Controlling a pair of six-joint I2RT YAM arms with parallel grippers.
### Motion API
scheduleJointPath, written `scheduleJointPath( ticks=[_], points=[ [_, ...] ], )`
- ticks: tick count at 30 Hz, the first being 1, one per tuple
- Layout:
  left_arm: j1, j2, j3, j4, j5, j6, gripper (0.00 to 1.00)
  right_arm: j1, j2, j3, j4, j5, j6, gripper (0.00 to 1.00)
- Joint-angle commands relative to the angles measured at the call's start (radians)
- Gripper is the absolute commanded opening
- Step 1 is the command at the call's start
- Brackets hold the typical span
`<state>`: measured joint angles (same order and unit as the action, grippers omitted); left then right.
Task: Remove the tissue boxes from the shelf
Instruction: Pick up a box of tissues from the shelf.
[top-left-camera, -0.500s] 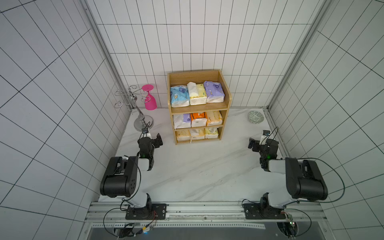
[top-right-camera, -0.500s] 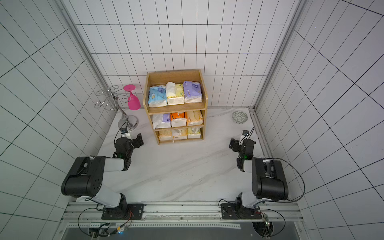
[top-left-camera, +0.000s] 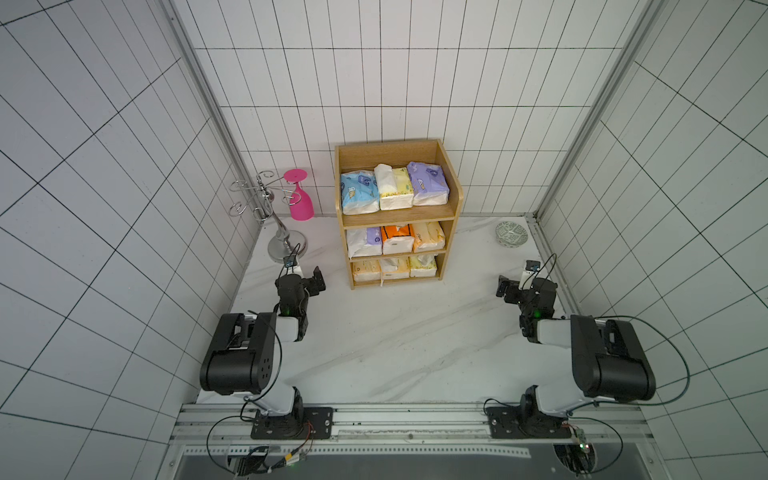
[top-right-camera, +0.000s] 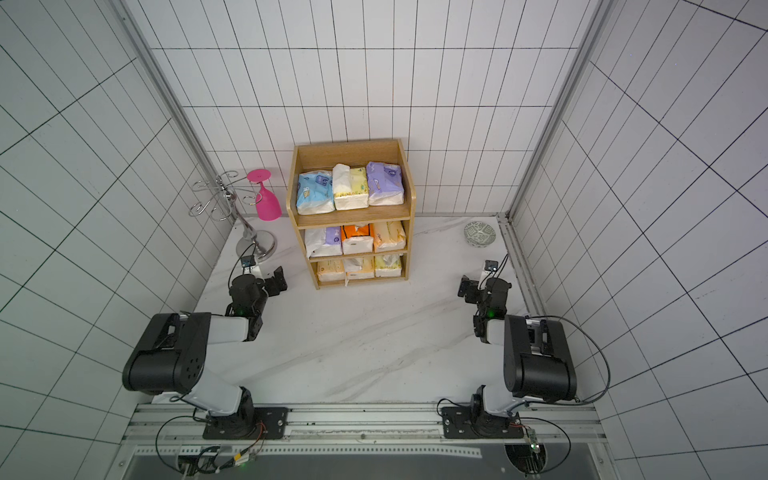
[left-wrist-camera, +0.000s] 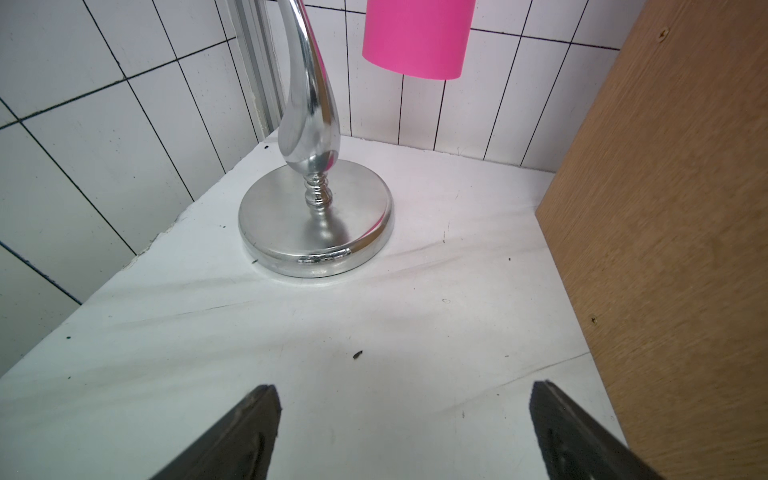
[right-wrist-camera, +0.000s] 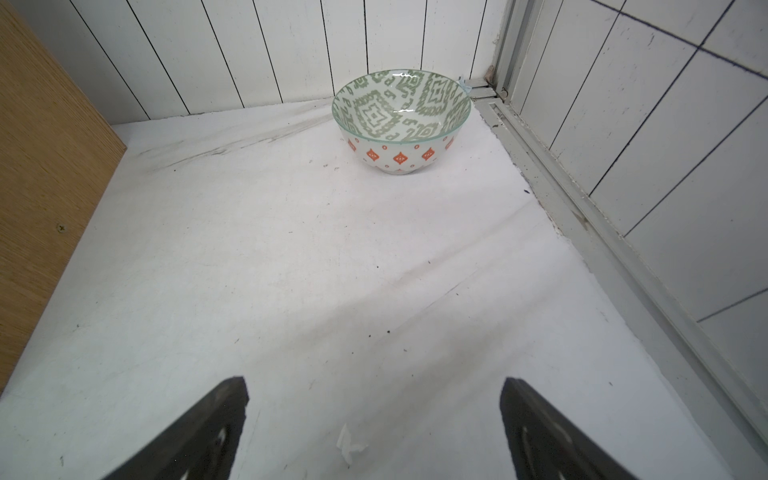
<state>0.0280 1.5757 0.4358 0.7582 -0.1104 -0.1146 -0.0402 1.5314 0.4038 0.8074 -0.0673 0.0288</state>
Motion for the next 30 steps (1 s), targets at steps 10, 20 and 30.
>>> scheduleJointPath(
  ticks=[10,20,30],
  points=[
    [-0.052,-0.296,-0.045,-0.109,-0.132,-0.023,0.98,0.015,-0.073,0.001,-0.009,0.1,0.004,0.99],
    [-0.028,-0.777,0.119,-0.735,-0.047,-0.465,0.98,0.002,-0.432,0.162,-0.633,0.013,0.271,0.99],
    [-0.031,-0.718,0.769,-1.316,0.236,-0.274,0.98,0.116,-0.709,0.341,-0.987,-0.143,0.344,0.96]
  ],
)
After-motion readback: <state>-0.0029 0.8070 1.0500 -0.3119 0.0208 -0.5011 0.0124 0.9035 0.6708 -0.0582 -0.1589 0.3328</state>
